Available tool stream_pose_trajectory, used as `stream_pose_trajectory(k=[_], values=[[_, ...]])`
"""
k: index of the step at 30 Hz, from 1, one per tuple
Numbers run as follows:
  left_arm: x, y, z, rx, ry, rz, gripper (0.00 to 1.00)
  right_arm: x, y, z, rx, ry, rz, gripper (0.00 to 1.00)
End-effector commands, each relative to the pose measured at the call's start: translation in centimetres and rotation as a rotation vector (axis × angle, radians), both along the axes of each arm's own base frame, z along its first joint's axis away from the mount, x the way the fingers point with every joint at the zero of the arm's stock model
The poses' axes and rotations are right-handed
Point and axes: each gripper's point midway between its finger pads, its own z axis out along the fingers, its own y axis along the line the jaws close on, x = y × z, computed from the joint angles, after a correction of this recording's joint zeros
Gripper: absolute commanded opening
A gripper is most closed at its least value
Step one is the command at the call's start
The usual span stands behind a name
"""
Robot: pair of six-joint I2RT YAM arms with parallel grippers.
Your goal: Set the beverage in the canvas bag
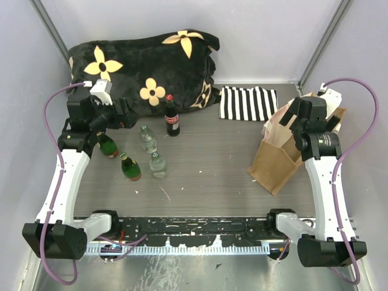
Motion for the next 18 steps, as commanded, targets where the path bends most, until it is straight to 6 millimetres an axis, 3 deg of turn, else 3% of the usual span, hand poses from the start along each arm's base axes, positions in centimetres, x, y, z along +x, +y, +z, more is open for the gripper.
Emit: stream_pose_trajectory(k=[1, 4, 11, 18], values=[[0.4, -0.9, 0.1, -0.009, -0.017, -0.036, 0.98, 0.7, -0.6, 0.1, -0.028, -0.03, -0.01, 1.0], [0.5, -1.8, 0.6, 0.023, -0.041, -0.074, 0.98, 2.0, 0.3, -0.4, -0.003, -0.001, 0.036, 1.0], [0.8, -4.0, 2.5, 0.058, -0.072, -0.148, 0.98, 5.3, 1.5, 1.7, 0.067, -0.036, 0.068, 0.92], [0.0, -4.2, 1.6, 0.034, -0.048, -0.15, 0.98, 9.1, 1.5, 2.8, 0.101, 0.022, 0.038, 0.86]])
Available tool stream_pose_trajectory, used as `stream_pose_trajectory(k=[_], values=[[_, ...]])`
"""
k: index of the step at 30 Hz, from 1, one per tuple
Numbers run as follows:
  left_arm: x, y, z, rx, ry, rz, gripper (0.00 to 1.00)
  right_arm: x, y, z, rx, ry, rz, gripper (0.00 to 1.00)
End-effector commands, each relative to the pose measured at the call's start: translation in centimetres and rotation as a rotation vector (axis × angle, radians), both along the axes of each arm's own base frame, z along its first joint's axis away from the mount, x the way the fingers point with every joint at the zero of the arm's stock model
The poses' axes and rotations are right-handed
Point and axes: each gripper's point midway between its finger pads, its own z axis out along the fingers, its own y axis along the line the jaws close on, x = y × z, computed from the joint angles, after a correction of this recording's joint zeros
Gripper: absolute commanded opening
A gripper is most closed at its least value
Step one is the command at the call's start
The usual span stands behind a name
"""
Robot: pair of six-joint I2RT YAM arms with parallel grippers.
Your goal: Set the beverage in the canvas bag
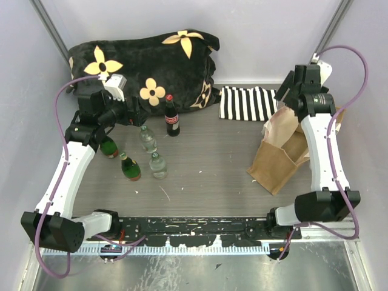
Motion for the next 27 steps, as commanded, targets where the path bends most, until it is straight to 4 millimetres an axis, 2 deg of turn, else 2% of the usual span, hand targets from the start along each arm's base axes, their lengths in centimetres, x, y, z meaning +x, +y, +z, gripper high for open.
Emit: stream_pose_trajectory(k=[1, 2, 9, 12, 14, 18, 20, 22, 26, 27], values=[[-0.7, -0.3, 0.5, -0.014, -0.016, -0.017, 0.98, 1.9, 0.1, 1.6, 0.043, -0.02, -0.028, 0.86], [-0.8, -0.3, 0.3, -0.014, -0.015, -0.017, 0.98, 2.2, 0.2, 1.2, 0.049, -0.008, -0.031, 0.85], [-1.0, -0.3, -0.2, -0.018, -0.018, -0.015, 0.98, 3.6, 0.0, -4.8, 0.071, 0.134, -0.079, 0.81], [-1.0, -0.3, -0.6, -0.019, -0.015, -0.015, 0.98, 3.9, 0.3, -6.9, 0.082, 0.146, -0.076, 0.76], [-0.9, -0.3, -1.2, -0.018, -0.006, -0.015, 0.98, 3.7, 0.3, -7.9, 0.08, 0.167, -0.074, 0.65], [-0.8, -0.5, -1.7, -0.024, 0.007, -0.021, 0.98, 3.2, 1.0, -7.8, 0.051, 0.193, -0.017, 0.23], [-0.6, -0.6, -1.7, -0.027, 0.009, -0.026, 0.98, 2.6, 2.0, -7.6, 0.015, 0.227, 0.023, 0.11], [-0.3, -0.7, -1.8, -0.029, 0.012, -0.029, 0.98, 1.9, 3.8, -7.1, -0.026, 0.255, 0.072, 0.05], [0.3, -1.2, -1.7, -0.04, 0.017, -0.042, 0.98, 0.2, 8.7, -7.2, -0.03, 0.289, 0.168, 0.01], [0.4, -1.3, -1.6, -0.044, 0.017, -0.048, 0.98, -0.4, 10.6, -7.5, -0.028, 0.292, 0.204, 0.01]])
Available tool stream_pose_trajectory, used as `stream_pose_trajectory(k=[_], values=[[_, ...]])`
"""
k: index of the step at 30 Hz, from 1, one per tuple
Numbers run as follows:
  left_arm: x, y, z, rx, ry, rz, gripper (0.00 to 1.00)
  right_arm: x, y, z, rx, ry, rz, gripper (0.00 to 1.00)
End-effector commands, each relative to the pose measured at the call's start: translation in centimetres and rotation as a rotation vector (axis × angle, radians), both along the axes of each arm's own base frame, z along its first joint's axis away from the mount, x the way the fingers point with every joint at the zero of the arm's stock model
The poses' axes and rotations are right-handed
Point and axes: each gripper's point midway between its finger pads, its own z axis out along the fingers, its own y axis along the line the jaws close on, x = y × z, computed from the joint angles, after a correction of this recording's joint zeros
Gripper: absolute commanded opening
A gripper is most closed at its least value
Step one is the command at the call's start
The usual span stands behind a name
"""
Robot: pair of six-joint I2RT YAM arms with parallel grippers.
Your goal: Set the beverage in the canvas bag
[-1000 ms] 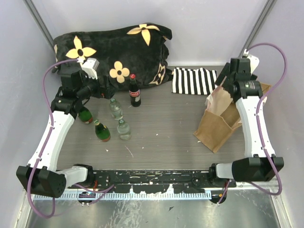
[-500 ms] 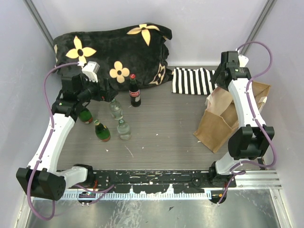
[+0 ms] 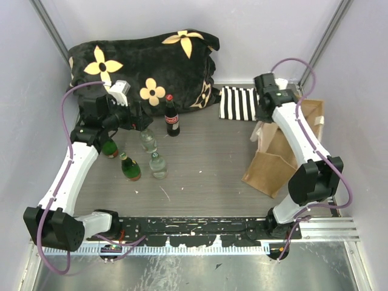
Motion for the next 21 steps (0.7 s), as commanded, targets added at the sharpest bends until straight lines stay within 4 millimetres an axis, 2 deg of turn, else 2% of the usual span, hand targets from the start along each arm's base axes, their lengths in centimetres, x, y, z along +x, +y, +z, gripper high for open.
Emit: stream_pose_trajectory(k=[1, 6, 13, 14, 19, 21], values=[[0.9, -1.1, 1.3, -0.034, -0.032, -0.035, 0.98, -2.2, 6.2, 2.0, 0.023, -0.032, 0.119, 0.01], [1.2, -1.9, 1.5, -0.042, -0.033, -0.061, 0.98, -4.6, 12.3, 0.4, 0.105, -0.017, 0.187, 0.01], [1.0, -3.3, 2.2, -0.05, -0.045, -0.11, 0.98, -3.9, 20.1, 2.0, 0.15, -0.051, 0.323, 0.01], [1.5, -3.5, 1.4, -0.046, -0.022, -0.11, 0.98, -3.7, 21.3, 2.1, 0.151, -0.051, 0.346, 0.01], [1.9, -3.6, 1.1, -0.051, -0.013, -0.101, 0.98, -3.8, 26.8, 1.4, 0.162, -0.02, 0.461, 0.01], [1.9, -3.6, 1.1, -0.049, -0.016, -0.099, 0.98, -4.1, 28.3, 1.0, 0.162, -0.006, 0.498, 0.01]])
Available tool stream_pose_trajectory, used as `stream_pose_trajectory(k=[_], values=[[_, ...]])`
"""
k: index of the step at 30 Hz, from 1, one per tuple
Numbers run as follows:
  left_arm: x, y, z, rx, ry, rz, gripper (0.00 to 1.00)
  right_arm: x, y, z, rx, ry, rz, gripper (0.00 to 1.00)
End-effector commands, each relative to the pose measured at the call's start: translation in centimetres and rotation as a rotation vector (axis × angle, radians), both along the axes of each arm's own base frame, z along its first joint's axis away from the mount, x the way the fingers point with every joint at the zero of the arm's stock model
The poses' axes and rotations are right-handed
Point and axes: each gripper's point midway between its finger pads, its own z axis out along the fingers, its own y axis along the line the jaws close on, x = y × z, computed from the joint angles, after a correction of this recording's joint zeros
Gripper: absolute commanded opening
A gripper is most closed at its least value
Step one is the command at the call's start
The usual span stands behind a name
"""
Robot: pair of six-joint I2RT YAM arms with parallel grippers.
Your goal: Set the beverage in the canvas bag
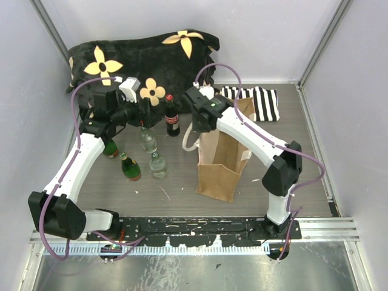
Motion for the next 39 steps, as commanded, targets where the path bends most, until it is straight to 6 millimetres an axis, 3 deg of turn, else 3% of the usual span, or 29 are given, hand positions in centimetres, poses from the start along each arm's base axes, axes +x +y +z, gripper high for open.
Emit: stream_pose_trajectory(k=[1, 3, 5, 10, 14, 17, 23, 28, 34, 39], values=[[0.6, -0.3, 1.6, -0.02, -0.049, -0.005, 0.98, -0.4, 3.4, 0.8, 0.044, -0.001, 0.065, 0.03], [0.4, -0.3, 1.8, -0.022, -0.055, -0.004, 0.98, -0.6, 3.8, 0.4, 0.042, 0.012, 0.078, 0.19], [0.3, -0.4, 1.9, -0.031, -0.052, -0.004, 0.98, -0.4, 3.7, 1.4, 0.055, -0.016, 0.072, 0.34], [-0.9, -1.7, 2.8, -0.068, -0.014, -0.065, 0.98, 1.0, 2.7, 8.1, 0.132, -0.218, 0.027, 0.64], [-1.7, -3.5, 3.9, -0.11, 0.016, -0.119, 0.98, 1.7, 1.2, 12.6, 0.146, -0.328, -0.021, 0.67], [-2.5, -6.0, 4.5, -0.138, 0.042, -0.18, 0.98, 1.6, -0.6, 14.1, 0.139, -0.366, -0.067, 0.67], [-2.6, -11.3, 3.4, -0.132, 0.11, -0.238, 0.98, 0.6, -7.2, 13.0, 0.046, -0.335, -0.188, 0.67], [-2.0, -14.0, 1.5, -0.096, 0.172, -0.245, 0.98, -1.5, -12.1, 12.1, -0.003, -0.287, -0.263, 0.67], [-2.2, -15.6, -1.5, -0.05, 0.241, -0.269, 0.98, -4.2, -14.5, 8.8, -0.023, -0.205, -0.307, 0.67], [-3.2, -17.4, -2.9, -0.041, 0.271, -0.306, 0.98, -6.1, -15.7, 6.2, -0.037, -0.155, -0.338, 0.67]])
